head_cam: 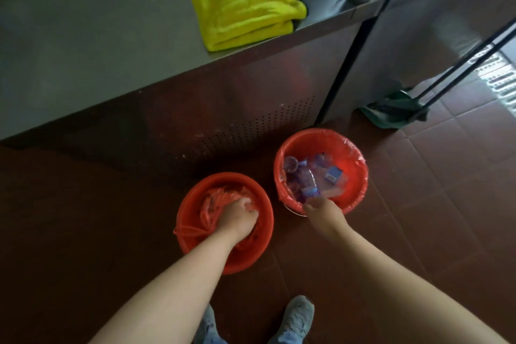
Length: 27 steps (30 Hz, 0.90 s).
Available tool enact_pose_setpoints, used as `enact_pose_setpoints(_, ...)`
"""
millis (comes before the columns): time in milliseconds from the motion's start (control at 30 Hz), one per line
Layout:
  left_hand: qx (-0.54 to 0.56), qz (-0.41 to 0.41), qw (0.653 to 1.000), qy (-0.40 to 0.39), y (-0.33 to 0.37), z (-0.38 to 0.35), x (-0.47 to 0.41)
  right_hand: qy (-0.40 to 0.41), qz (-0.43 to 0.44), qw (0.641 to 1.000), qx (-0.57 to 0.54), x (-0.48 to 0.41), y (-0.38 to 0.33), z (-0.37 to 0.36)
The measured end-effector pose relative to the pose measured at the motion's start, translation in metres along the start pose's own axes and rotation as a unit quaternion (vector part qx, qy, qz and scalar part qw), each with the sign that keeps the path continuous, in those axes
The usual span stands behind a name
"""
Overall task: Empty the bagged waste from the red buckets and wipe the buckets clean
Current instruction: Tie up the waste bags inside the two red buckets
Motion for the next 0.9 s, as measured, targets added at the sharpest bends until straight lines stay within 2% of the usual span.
enact_pose_setpoints(267,-0.066,-0.039,0.997,0.001,0.100,-0.031,-0.002,0.072,-0.039,0.991,-0.106,-0.003,0.051,0.093)
enact_pose_setpoints(367,-0.102,-0.059,0.993,-0.009,0.131,-0.042,-0.008,0.076,-0.045,0.988,-0.124,-0.007,0.060,0.114)
enact_pose_setpoints(700,-0.154,-0.091,0.983,-0.038,0.201,-0.076,-0.042,0.056,-0.050,0.994,-0.073,-0.044,0.071,0.165)
enact_pose_setpoints(900,-0.163,-0.107,0.980,-0.041,0.238,-0.081,-0.077,0.032,-0.050,0.998,0.012,-0.081,0.062,0.196)
Point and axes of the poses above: each hand's wrist, its own x-axis away from the middle knuckle, its own z-axis out of the back of the hand, y = z × x, the point moved 10 cm from there along -x, towards the middle knuckle, and after that the axes turned 5 degrees about -z, right-handed, at the moved point
